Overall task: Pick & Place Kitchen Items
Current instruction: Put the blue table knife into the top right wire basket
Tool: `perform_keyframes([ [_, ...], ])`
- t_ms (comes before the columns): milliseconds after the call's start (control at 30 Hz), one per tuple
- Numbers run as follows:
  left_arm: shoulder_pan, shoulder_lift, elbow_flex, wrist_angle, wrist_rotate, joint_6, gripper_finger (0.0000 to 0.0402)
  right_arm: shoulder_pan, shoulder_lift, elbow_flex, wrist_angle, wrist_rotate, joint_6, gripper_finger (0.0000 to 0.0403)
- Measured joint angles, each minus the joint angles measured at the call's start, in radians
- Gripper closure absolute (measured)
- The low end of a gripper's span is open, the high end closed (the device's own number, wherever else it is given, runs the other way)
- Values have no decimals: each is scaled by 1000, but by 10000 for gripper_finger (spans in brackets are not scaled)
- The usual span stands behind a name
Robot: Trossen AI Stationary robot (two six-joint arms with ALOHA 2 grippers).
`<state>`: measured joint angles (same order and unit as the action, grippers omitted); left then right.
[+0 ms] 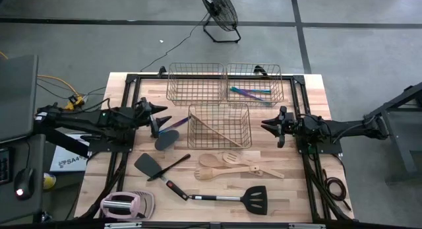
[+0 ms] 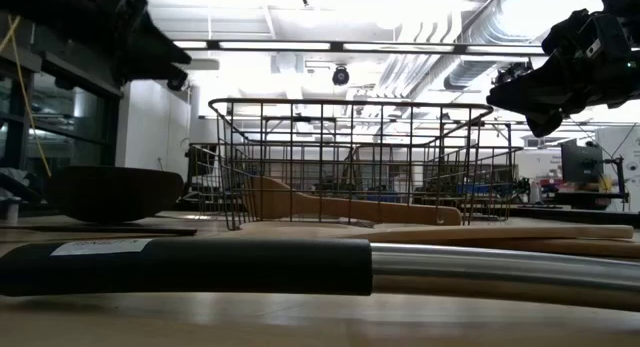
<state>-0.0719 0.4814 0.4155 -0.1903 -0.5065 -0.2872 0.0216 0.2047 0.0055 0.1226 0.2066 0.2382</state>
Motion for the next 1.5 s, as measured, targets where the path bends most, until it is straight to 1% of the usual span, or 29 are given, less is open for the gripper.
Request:
perform_keyframes([
  [133, 0, 100, 125, -165, -58, -88, 171, 0, 0, 0, 0, 0, 0, 325],
  [300, 0, 203, 234, -352, -77, -205, 171, 0, 0, 0, 0, 0, 0, 325],
  [400, 1, 247, 285, -466, -72, -306, 171, 0, 0, 0, 0, 0, 0, 325],
  [533, 37, 295, 325, -631, -36, -457, 171, 0, 0, 0, 0, 0, 0, 325],
  [667, 119, 338, 328, -716, 80, -507, 171, 0, 0, 0, 0, 0, 0, 325],
  [767, 176, 388, 328, -749, 153, -507, 171, 0, 0, 0, 0, 0, 0, 325],
  [933, 255, 499, 328, -753, 218, -494, 171, 0, 0, 0, 0, 0, 0, 325],
  [1100, 317, 627, 328, -744, 293, -402, 171, 0, 0, 0, 0, 0, 0, 325],
  [1200, 354, 688, 328, -740, 316, -357, 172, 0, 0, 0, -1, 0, 0, 325],
  [1300, 388, 735, 328, -702, 376, -302, 172, 0, 0, 0, 0, 0, 0, 325],
  [1433, 427, 763, 327, -606, 494, -182, 172, 0, 0, 0, 0, 0, 0, 325],
  [1500, 445, 768, 327, -573, 529, -141, 172, 0, 0, 0, -1, 0, 0, 325],
])
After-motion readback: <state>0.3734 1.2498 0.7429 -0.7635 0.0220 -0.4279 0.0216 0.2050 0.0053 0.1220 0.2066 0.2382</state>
